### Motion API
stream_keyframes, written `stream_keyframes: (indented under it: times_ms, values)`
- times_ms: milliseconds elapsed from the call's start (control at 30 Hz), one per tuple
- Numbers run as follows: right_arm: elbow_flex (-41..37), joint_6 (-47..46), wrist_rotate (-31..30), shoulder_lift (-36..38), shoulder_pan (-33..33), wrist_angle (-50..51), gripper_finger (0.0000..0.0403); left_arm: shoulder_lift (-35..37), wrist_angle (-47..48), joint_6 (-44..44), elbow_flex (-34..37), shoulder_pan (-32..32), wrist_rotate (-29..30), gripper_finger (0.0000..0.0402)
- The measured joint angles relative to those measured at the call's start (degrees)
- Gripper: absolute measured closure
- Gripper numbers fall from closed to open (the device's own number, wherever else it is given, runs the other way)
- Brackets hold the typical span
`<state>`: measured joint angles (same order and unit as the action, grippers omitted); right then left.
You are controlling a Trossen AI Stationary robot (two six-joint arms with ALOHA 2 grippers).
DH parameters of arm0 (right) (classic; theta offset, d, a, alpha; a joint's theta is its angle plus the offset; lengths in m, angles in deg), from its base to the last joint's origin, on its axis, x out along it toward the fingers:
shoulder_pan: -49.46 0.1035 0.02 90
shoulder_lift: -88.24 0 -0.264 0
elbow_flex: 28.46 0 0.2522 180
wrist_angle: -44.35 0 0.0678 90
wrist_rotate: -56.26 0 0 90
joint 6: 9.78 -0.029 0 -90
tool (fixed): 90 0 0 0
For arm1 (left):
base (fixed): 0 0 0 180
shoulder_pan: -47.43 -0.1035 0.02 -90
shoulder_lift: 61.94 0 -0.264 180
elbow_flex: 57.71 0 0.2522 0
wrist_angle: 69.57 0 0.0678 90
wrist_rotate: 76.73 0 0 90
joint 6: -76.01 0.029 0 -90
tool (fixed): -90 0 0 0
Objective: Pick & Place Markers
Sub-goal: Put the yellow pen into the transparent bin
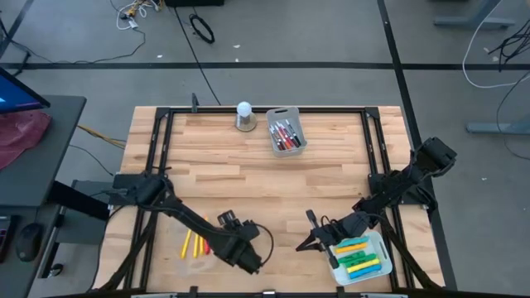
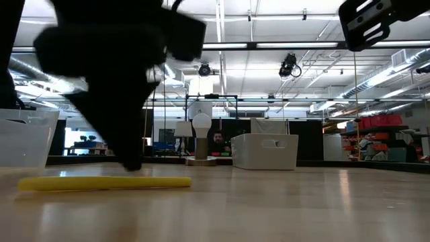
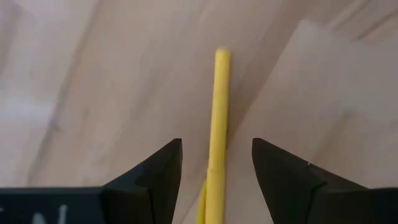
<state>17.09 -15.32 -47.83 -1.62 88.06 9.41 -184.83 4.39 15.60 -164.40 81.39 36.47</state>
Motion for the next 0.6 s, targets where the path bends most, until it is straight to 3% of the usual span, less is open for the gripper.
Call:
stream_keyframes:
  times_ms: [300, 600]
  values:
    - [0.0, 0.44, -0.04, 0.0, 0.31, -0.01, 0.0399, 4.14, -12.0, -1.52, 12.64, 0.08, -3.28, 0.0217]
    - [0.0, 0.45, -0.02, 0.0, 0.29, -0.03, 0.0399, 4.78, -21.75, 0.78, 18.89, 0.16, -6.19, 0.0323]
